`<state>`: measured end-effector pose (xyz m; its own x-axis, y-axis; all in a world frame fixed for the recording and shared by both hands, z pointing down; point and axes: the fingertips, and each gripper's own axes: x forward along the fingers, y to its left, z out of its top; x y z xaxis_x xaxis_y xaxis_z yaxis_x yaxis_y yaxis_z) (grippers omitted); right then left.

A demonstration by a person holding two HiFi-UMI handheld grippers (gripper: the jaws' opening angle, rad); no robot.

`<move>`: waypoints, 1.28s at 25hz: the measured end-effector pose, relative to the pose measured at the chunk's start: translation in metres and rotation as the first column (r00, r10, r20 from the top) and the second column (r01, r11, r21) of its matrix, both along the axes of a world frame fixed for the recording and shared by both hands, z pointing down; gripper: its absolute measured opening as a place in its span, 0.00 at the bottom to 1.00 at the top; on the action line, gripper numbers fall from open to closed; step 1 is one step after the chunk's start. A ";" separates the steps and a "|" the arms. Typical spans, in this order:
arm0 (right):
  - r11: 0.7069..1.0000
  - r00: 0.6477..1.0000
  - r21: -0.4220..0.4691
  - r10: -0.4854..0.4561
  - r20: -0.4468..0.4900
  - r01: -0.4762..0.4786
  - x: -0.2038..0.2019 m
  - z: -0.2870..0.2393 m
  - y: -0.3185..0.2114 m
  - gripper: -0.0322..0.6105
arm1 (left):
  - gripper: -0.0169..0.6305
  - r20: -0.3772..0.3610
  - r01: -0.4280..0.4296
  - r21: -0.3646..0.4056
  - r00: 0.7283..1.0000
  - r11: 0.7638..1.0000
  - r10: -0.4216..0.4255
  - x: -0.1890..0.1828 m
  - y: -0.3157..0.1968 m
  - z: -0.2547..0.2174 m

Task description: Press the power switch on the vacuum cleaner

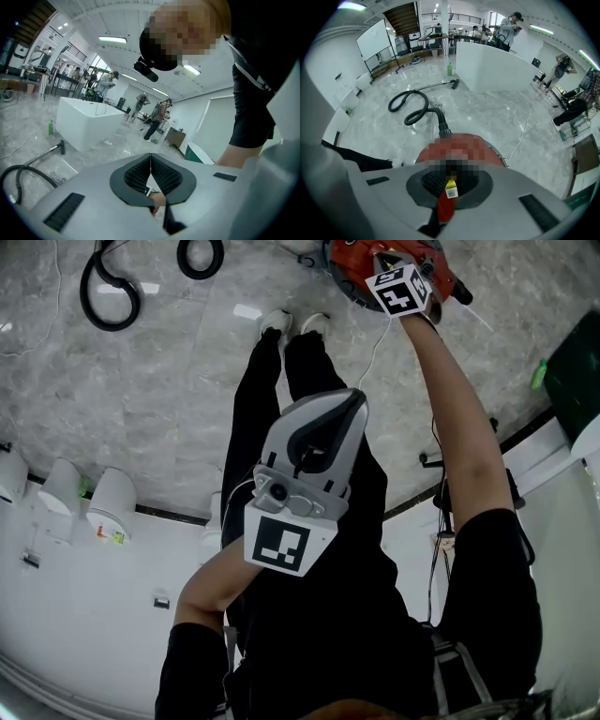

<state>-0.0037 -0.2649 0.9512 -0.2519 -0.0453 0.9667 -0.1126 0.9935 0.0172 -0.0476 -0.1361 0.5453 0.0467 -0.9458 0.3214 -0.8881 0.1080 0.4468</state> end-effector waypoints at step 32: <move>0.969 0.983 0.168 -0.181 -0.023 0.182 0.000 -0.003 0.013 0.08 | 0.05 -0.063 -0.022 0.014 0.998 1.000 0.023 0.006 0.018 -0.012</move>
